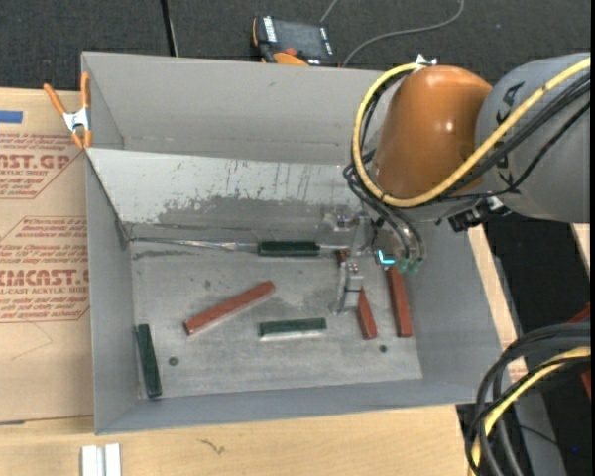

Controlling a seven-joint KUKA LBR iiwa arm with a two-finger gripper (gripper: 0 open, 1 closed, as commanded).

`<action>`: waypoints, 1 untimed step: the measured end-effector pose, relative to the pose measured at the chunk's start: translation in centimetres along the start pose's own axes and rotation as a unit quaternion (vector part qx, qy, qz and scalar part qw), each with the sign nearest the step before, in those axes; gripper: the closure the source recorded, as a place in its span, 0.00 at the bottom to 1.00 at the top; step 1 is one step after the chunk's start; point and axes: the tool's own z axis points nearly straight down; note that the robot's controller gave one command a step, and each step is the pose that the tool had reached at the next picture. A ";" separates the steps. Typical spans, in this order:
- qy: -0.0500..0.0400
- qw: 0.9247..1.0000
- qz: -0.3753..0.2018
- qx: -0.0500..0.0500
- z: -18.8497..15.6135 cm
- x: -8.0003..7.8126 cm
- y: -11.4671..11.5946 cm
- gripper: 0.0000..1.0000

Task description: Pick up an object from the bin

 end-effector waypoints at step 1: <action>0.001 1.000 -0.011 0.000 13.6 3.8 -2.0 0.00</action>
Offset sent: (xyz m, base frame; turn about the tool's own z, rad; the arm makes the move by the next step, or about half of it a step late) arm -0.0357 -0.0205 -0.1313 -0.0231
